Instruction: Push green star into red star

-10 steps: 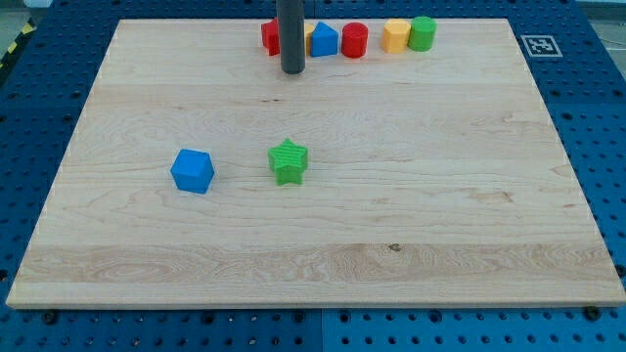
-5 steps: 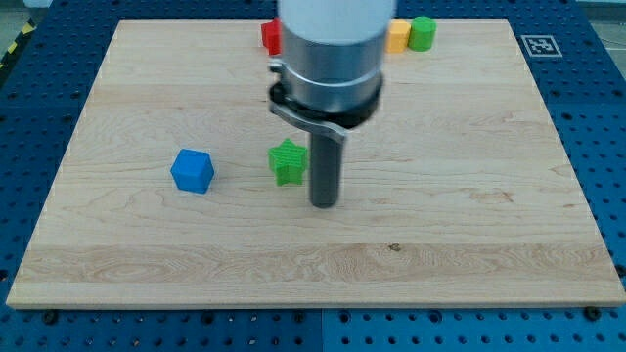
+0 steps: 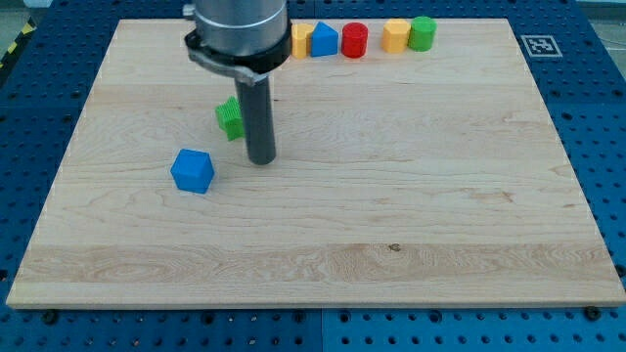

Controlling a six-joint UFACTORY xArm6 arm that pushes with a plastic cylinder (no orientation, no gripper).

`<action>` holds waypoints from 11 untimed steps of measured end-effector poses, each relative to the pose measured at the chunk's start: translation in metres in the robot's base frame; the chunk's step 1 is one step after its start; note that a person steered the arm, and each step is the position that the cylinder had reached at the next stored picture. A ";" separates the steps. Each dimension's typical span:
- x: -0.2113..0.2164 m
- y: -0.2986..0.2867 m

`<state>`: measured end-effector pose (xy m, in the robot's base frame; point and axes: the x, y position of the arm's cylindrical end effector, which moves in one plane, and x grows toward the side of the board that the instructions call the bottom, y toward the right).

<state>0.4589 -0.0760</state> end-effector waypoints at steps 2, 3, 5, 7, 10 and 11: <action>-0.084 -0.057; -0.118 -0.058; -0.048 -0.043; -0.096 -0.015; -0.168 -0.045; -0.182 -0.045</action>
<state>0.2770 -0.1208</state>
